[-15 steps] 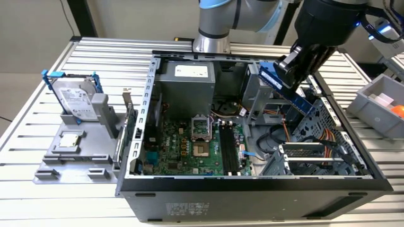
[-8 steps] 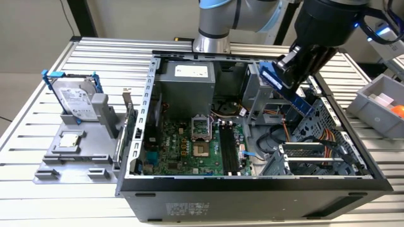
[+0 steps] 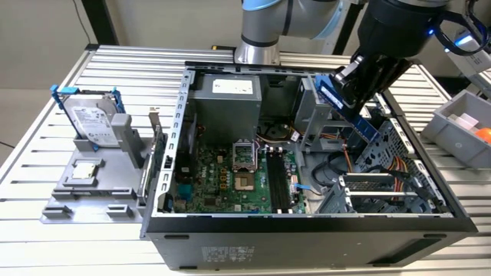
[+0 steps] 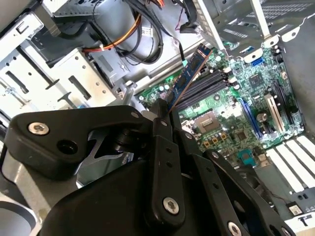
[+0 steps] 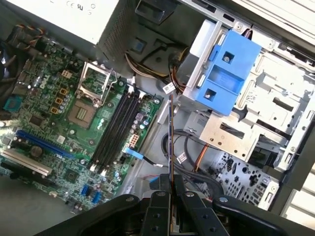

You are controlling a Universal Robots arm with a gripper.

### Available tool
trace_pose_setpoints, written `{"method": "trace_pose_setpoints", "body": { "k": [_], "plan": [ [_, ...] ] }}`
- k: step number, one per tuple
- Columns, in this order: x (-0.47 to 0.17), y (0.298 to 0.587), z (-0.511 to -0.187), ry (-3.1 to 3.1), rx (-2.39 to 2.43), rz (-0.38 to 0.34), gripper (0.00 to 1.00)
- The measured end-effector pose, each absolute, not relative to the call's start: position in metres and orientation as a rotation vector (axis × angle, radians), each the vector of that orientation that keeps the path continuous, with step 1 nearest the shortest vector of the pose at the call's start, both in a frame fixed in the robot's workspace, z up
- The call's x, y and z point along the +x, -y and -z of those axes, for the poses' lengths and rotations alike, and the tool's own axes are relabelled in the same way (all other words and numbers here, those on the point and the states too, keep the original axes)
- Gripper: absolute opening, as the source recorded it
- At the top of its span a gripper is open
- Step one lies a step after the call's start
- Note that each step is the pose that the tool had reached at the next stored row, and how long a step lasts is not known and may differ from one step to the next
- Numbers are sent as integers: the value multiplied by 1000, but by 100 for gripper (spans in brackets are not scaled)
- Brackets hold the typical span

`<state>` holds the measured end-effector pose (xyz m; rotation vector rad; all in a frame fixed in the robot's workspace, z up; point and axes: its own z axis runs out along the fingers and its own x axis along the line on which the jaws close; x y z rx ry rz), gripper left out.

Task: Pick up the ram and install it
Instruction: 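Insert the ram into the slot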

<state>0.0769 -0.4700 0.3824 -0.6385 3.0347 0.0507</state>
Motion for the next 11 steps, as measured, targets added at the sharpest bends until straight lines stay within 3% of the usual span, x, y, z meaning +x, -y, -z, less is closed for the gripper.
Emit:
{"method": "trace_pose_setpoints", "body": {
  "k": [11],
  "plan": [
    [77, 470, -381, -3055, -524, -48, 0]
  ]
}}
